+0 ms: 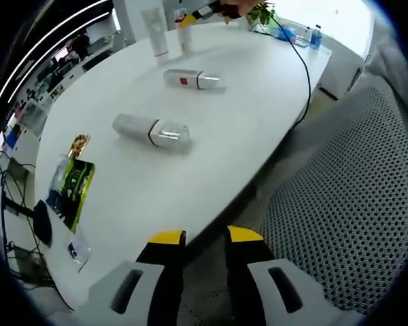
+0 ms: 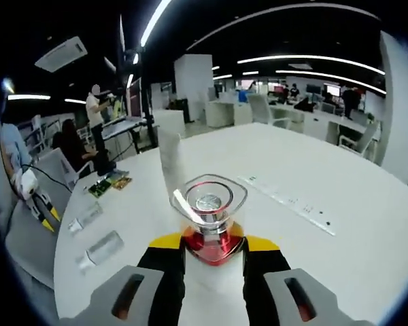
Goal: Arrange the skincare products in the storage area until every visible bottle or jar stands upright without overlapping.
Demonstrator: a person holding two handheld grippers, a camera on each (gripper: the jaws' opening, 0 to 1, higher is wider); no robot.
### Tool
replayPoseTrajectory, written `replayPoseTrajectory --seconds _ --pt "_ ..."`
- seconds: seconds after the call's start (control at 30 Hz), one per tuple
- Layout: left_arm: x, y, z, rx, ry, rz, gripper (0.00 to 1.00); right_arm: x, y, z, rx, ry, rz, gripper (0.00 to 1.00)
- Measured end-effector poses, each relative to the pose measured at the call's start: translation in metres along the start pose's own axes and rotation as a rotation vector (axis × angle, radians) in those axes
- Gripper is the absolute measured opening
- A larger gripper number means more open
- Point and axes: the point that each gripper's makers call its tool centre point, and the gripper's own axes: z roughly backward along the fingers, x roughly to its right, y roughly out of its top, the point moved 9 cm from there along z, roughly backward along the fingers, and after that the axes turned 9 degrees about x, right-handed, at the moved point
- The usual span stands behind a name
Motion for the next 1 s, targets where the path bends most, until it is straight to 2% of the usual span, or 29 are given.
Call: replayPoseTrajectory --seconds 0.2,0.6,1.0 --pt "0.000 0.000 0.000 -0.002 -0.001 -0.004 0.18 -0.005 0.000 -0.004 0.034 -0.041 -0.028 0.26" --pt "0.000 0.000 0.000 -0.005 -0.001 -0.009 0.17 -0.021 0.002 -0.013 0.060 -0.056 -0.009 0.26" --pt "0.000 0.000 0.000 -0.007 0.006 -0.013 0.17 -0.025 0.005 -0.028 0.074 -0.083 -0.007 0.26"
